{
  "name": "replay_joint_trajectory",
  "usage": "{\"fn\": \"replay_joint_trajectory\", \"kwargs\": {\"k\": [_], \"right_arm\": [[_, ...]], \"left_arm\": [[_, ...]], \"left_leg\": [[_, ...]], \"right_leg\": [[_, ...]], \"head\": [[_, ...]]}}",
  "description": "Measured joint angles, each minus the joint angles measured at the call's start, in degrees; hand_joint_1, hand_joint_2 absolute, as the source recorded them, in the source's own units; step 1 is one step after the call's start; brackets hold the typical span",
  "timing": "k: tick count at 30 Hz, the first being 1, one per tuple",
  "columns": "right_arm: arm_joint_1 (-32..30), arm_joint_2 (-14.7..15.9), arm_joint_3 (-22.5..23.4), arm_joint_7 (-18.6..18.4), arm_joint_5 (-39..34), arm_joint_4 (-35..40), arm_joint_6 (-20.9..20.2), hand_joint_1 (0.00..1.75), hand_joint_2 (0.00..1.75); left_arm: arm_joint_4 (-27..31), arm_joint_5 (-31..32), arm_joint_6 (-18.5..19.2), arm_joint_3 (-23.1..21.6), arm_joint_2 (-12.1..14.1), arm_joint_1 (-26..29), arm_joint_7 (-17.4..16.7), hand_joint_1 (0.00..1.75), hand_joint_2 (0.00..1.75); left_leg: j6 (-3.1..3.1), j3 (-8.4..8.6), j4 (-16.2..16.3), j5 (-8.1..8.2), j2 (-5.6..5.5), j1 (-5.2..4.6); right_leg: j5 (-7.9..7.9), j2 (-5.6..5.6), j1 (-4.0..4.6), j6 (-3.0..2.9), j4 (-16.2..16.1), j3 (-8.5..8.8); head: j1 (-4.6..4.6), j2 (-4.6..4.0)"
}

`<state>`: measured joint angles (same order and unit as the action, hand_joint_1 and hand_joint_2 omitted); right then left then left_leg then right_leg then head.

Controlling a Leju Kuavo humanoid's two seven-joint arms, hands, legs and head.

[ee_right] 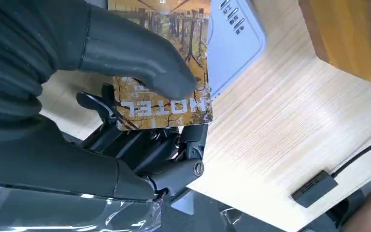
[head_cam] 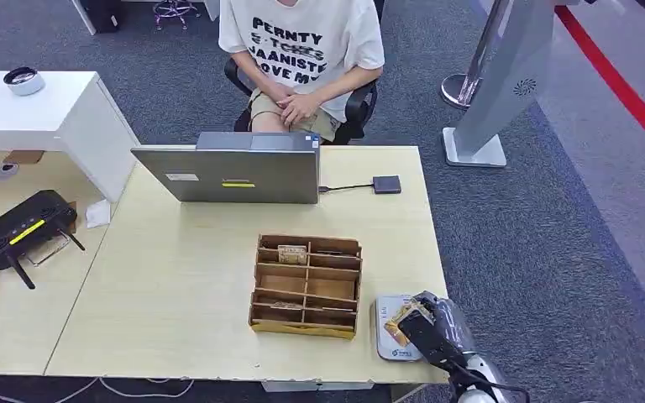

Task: Pass the card to the sensor for recognition and then transmit it.

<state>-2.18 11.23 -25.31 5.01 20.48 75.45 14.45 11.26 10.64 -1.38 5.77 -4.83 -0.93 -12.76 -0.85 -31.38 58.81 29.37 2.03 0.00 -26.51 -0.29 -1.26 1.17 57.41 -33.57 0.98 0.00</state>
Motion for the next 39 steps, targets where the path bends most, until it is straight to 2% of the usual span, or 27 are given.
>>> {"fn": "replay_joint_trajectory", "kwargs": {"k": [30,36,39], "right_arm": [[-0.52,0.02,-0.04,0.07,-0.87,0.26,1.38,1.75,1.75],[-1.93,0.17,0.04,2.08,0.53,2.87,4.22,1.75,1.75],[-3.50,0.15,0.35,3.96,3.98,9.25,9.01,1.75,1.75]], "left_arm": [[0.00,0.22,-0.33,0.07,0.00,0.02,0.28,0.00,0.00],[0.00,0.09,-0.48,0.28,0.00,0.07,0.74,0.00,0.00],[0.00,-0.31,-0.70,1.01,-0.07,0.19,1.23,0.00,0.00]], "left_leg": [[0.00,0.00,0.00,0.00,-0.01,0.00],[-0.01,-0.07,0.00,0.01,-0.02,0.00],[-0.01,-0.11,0.00,0.01,-0.01,0.00]], "right_leg": [[0.00,-0.01,-0.01,0.00,-0.01,0.01],[0.00,-0.03,-0.02,0.01,-0.01,-0.01],[-0.01,-0.02,-0.01,0.00,0.00,-0.06]], "head": [[0.00,0.00],[0.02,0.00],[0.00,0.00]]}}
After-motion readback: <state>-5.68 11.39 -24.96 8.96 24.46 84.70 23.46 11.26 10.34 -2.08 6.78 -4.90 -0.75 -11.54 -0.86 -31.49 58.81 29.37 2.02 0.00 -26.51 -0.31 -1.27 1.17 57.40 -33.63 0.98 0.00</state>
